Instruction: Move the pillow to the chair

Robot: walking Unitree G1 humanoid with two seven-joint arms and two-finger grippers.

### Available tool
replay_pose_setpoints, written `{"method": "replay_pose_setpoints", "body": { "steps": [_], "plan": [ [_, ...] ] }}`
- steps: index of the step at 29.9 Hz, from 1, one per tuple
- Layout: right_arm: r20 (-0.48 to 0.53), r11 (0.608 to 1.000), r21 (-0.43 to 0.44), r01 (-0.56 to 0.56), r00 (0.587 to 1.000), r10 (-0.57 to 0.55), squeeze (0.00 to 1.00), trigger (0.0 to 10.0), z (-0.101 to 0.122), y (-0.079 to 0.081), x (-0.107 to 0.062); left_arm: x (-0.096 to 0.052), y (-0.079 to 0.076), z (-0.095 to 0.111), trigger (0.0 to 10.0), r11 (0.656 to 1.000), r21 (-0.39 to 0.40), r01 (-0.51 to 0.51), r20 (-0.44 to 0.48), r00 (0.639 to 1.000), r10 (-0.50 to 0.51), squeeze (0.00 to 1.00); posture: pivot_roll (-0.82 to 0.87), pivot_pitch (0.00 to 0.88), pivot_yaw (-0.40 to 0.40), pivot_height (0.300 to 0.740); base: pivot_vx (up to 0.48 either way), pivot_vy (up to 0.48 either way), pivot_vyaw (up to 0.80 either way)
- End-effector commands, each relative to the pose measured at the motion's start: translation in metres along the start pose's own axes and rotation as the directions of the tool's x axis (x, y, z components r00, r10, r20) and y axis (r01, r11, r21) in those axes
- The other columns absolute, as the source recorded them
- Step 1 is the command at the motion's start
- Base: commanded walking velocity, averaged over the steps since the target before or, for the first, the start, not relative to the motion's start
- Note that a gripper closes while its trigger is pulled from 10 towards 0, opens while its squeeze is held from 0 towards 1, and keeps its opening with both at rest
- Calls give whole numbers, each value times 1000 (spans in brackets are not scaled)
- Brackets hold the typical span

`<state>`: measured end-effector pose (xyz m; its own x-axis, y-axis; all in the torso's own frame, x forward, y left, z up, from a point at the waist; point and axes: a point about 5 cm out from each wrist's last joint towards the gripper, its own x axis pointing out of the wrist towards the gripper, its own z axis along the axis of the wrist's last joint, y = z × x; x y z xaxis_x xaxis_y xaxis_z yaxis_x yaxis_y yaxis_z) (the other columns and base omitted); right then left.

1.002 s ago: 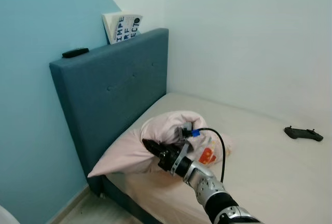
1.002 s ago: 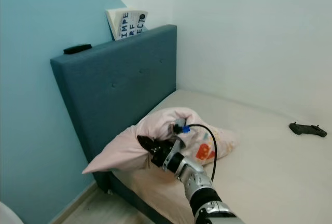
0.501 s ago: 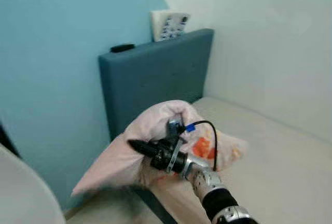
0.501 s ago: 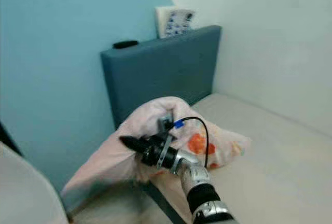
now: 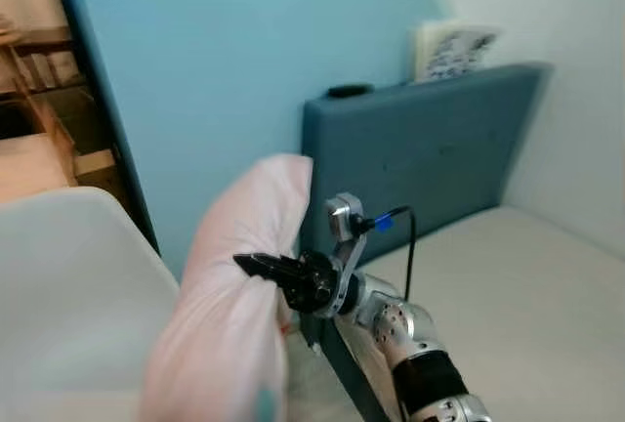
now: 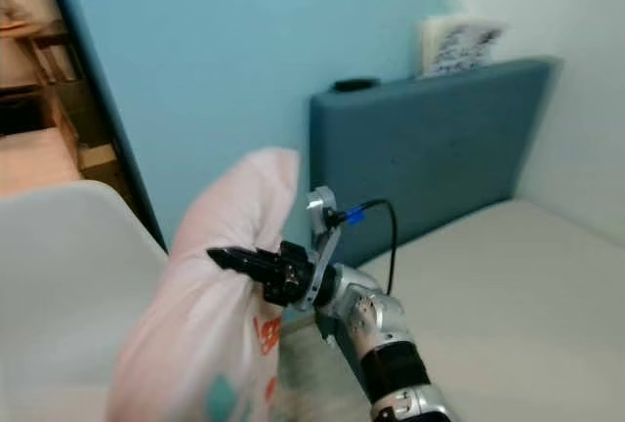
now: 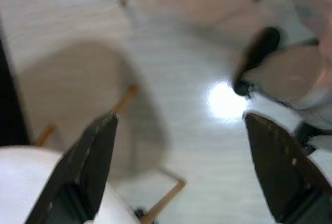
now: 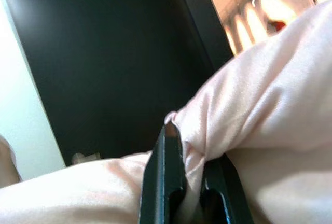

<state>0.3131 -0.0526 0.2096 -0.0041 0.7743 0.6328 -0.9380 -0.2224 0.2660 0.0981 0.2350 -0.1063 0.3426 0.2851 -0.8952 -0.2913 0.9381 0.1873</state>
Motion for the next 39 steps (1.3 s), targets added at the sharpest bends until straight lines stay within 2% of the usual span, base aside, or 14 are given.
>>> {"method": "replay_pose_setpoints", "body": {
  "steps": [1,4,11,14,21,23,28,31,34,39],
  "plan": [
    [97,989,-74,-130,986,137,0,10000,27,13,23,0,-1,4,10000,1000,13,8,16,1000,-8,0,100,12,-61,740,0,0,794],
    [81,991,-104,-87,992,95,0,10000,22,9,33,0,-2,5,10000,1000,16,11,19,1000,-12,0,104,11,-67,740,0,0,794],
    [51,995,-102,6,999,-1,0,10000,11,1,38,0,-6,6,10000,1000,15,18,24,1000,-18,0,114,17,-75,740,0,0,794],
    [73,994,-82,78,995,-72,0,10000,9,-3,41,0,-8,4,10000,1000,16,24,20,1000,-24,0,117,20,-76,740,0,0,794],
    [98,991,-45,126,988,-121,0,10000,8,-5,45,0,-8,1,10000,999,20,25,13,1000,-25,0,117,25,-79,740,0,0,794],
    [103,998,-26,53,993,-50,0,10000,6,3,56,0,-8,0,10000,999,21,26,12,1000,-27,0,118,27,-81,740,0,0,791],
    [112,999,-15,-29,993,30,0,10000,7,12,69,-1,-8,0,10000,999,22,29,13,999,-29,0,118,27,-81,740,0,0,788],
    [135,996,-28,-84,987,87,0,10000,20,14,83,0,-10,2,10000,999,21,33,19,999,-33,0,127,26,-86,740,0,0,788],
    [140,994,-43,-99,985,104,0,10000,26,15,89,0,-11,3,10000,999,20,34,21,999,-34,0,129,26,-88,740,0,0,788],
    [154,987,-73,-144,976,154,0,10000,45,13,108,-1,-10,2,10000,999,17,30,20,999,-31,0,144,27,-98,740,0,0,788]
  ]
}}
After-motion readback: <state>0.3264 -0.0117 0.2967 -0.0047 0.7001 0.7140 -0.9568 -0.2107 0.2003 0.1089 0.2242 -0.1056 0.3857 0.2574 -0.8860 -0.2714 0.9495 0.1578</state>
